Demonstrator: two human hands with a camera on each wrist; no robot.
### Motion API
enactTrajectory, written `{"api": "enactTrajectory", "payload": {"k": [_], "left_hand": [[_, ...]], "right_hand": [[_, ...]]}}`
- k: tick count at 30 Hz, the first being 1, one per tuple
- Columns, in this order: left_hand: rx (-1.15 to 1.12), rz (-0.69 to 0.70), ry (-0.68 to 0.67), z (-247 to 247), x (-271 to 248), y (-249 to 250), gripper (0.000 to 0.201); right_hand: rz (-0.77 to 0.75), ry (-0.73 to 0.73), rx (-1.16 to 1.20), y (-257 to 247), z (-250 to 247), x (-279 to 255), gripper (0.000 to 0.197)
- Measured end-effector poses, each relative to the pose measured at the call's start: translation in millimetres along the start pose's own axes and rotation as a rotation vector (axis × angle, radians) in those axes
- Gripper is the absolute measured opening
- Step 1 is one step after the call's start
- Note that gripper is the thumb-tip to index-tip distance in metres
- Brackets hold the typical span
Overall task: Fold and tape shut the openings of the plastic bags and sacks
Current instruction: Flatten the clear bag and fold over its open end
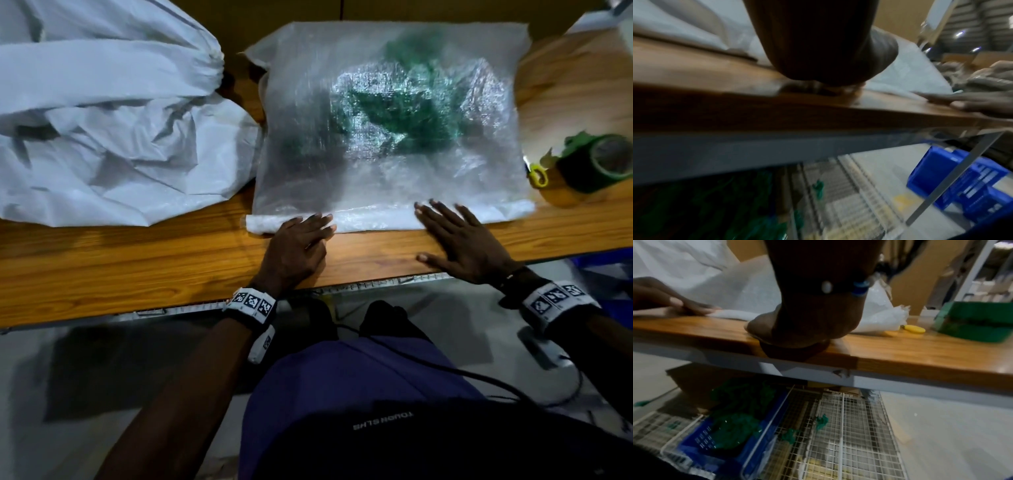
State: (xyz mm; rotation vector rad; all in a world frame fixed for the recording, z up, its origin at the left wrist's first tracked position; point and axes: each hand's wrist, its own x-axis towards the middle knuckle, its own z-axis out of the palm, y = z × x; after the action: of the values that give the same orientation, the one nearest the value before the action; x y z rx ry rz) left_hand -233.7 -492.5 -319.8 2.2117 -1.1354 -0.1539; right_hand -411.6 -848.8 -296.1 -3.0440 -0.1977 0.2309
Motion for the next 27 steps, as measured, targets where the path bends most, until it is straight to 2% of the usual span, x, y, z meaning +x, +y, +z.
{"api": "enactTrajectory", "payload": {"k": [3,5,7,9,12,19,23,27], "left_hand": [[0.116,0.046,0.108,7.3,9.6,26.1,0.036],[0.079,0.097,0.059,20.6,27.2,45.1,0.045],[0.035,0.159,-0.062,38.8,46.6,63.1,0.05],[0.016,0.114,-0.101,51.7,60.6,72.4,0.048],[0.012,0.016,-0.055,56.1,62.0,75.2,0.041],[0.071,-0.054,0.022,63.4,61.4,85.1,0.04],[0.062,-0.088,0.071,69.5,59.6,84.7,0.035],[0.073,-0.172,0.125,78.3,60.9,99.7,0.034]], "right_hand": [[0.011,-0.003,-0.001,-3.8,2.0,2.5,0.088],[0.011,-0.003,-0.003,-3.3,3.0,1.2,0.088],[0.003,0.007,-0.005,-2.8,5.2,1.9,0.088],[0.004,0.021,0.008,-2.4,5.9,5.9,0.088],[-0.068,0.007,-0.009,10.6,5.8,4.9,0.089],[-0.086,-0.003,-0.024,106.7,-9.6,-56.8,0.08],[-0.114,0.049,0.077,113.2,-3.8,-51.0,0.067],[-0.154,0.084,0.113,122.0,0.6,-51.1,0.067]]}}
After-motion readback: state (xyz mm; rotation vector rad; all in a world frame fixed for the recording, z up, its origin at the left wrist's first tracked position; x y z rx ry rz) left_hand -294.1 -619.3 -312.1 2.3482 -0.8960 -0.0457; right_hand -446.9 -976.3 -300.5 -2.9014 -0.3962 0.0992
